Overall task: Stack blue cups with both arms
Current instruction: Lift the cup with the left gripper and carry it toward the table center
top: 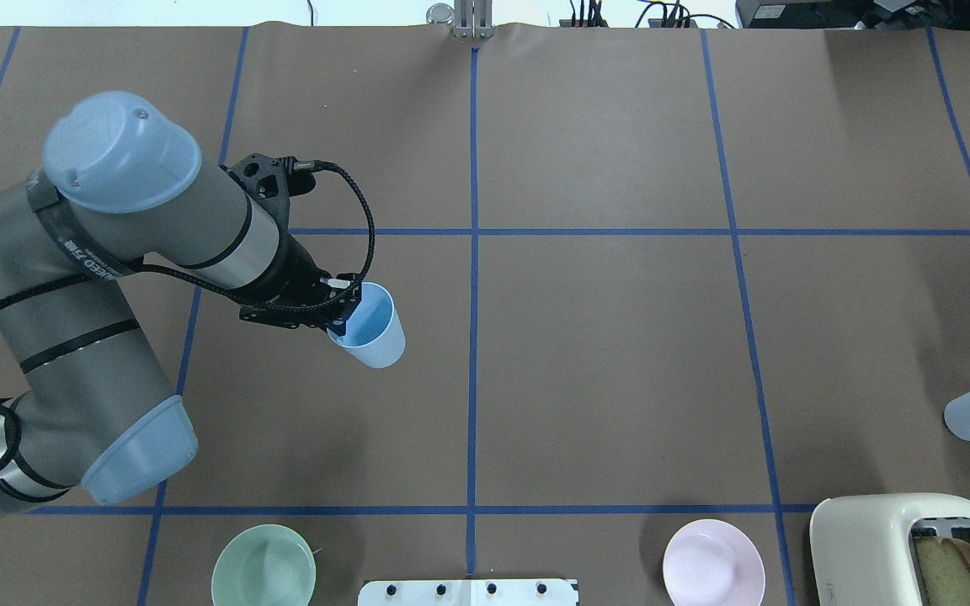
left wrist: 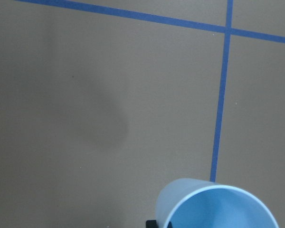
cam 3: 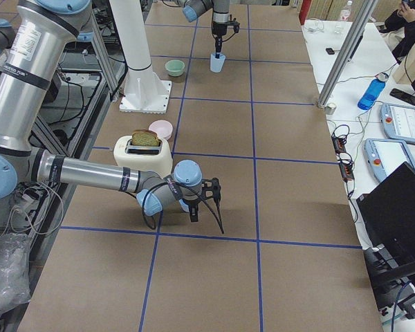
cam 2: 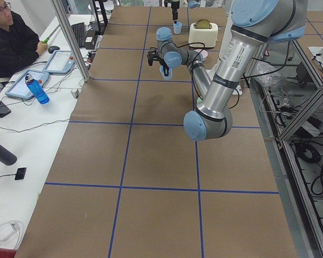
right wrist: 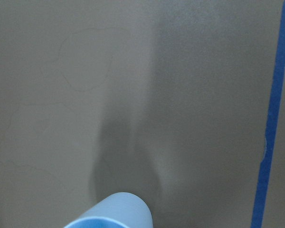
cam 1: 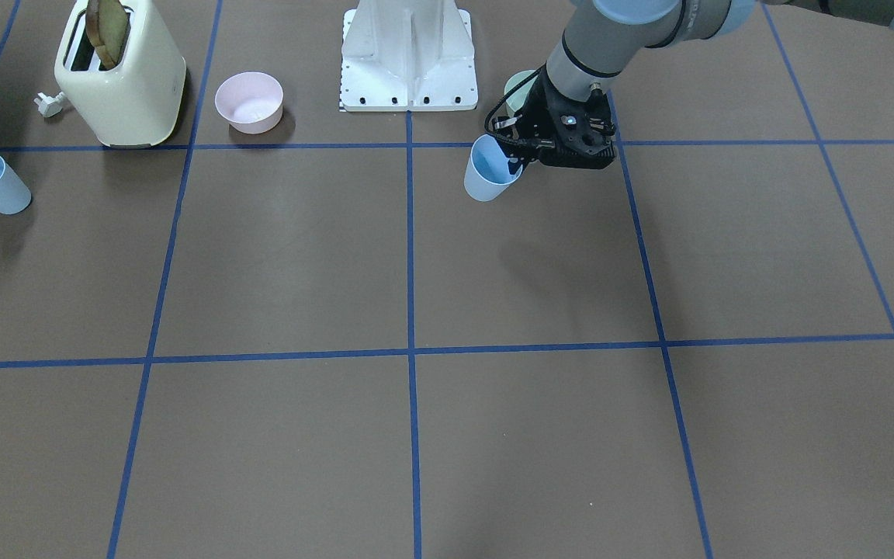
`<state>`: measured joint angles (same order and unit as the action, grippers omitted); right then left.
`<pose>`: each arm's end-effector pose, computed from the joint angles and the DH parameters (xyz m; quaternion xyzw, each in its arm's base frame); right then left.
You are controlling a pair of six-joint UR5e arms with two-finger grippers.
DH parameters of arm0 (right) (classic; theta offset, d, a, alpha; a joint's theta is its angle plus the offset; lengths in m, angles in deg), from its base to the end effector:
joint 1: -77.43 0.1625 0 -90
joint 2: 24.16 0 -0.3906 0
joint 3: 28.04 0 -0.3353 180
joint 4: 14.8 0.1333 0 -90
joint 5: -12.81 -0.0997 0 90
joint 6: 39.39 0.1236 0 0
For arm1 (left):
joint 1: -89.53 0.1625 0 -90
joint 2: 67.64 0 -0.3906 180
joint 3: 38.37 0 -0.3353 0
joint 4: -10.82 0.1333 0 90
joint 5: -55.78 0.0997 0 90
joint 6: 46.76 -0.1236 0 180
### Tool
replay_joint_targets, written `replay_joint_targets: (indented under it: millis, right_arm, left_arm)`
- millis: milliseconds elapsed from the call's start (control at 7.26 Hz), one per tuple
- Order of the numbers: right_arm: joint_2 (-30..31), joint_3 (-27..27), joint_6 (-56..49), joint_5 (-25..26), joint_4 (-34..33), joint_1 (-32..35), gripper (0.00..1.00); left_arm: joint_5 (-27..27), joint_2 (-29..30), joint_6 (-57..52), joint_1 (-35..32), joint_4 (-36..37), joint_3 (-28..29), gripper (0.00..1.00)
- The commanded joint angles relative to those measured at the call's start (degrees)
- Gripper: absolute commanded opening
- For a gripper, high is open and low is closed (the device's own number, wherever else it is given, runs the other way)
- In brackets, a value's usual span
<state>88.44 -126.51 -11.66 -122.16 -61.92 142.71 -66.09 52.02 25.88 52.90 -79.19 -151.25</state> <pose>-0.0856 -0.2958 0.6337 0.0421 -0.4337 -0.0714 0.8972 0.3937 -0.3775 0.2204 -0.0261 0.4910 -0.0245 0.8704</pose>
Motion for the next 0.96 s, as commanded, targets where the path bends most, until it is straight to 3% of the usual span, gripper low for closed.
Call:
replay_joint_targets:
  millis: [0, 138, 275, 413, 551, 826]
  right_arm:
    - [1.04, 0.04, 0.04, -0.04, 1.42, -1.37, 0.99]
    - [1.30, 0.04, 0.04, -0.04, 1.42, -1.64, 0.97]
    - [1.30, 0.04, 0.04, 0.05, 1.42, -1.90, 0.76]
    - [1.22, 0.12, 0.30, 0.14, 1.42, -1.99, 0.27]
    - [1.21, 0.12, 2.22, 0.05, 1.51, -2.17, 0.00]
    - [0.69, 0.12, 2.94, -0.04, 2.47, -2.26, 0.00]
  left_arm:
    - [0.15, 0.22, 0.05, 0.15, 0.01, 0.20, 0.00]
    - [0.15, 0.22, 0.05, 0.15, 0.01, 0.20, 0.00]
    - [0.15, 0.22, 0.05, 0.15, 0.01, 0.20, 0.00]
    - [0.15, 0.22, 0.05, 0.15, 0.01, 0.20, 0.00]
    - [0.15, 0.22, 0.05, 0.15, 0.01, 0.20, 0.00]
    - [0.15, 1.09, 0.05, 0.24, 0.01, 1.33, 0.00]
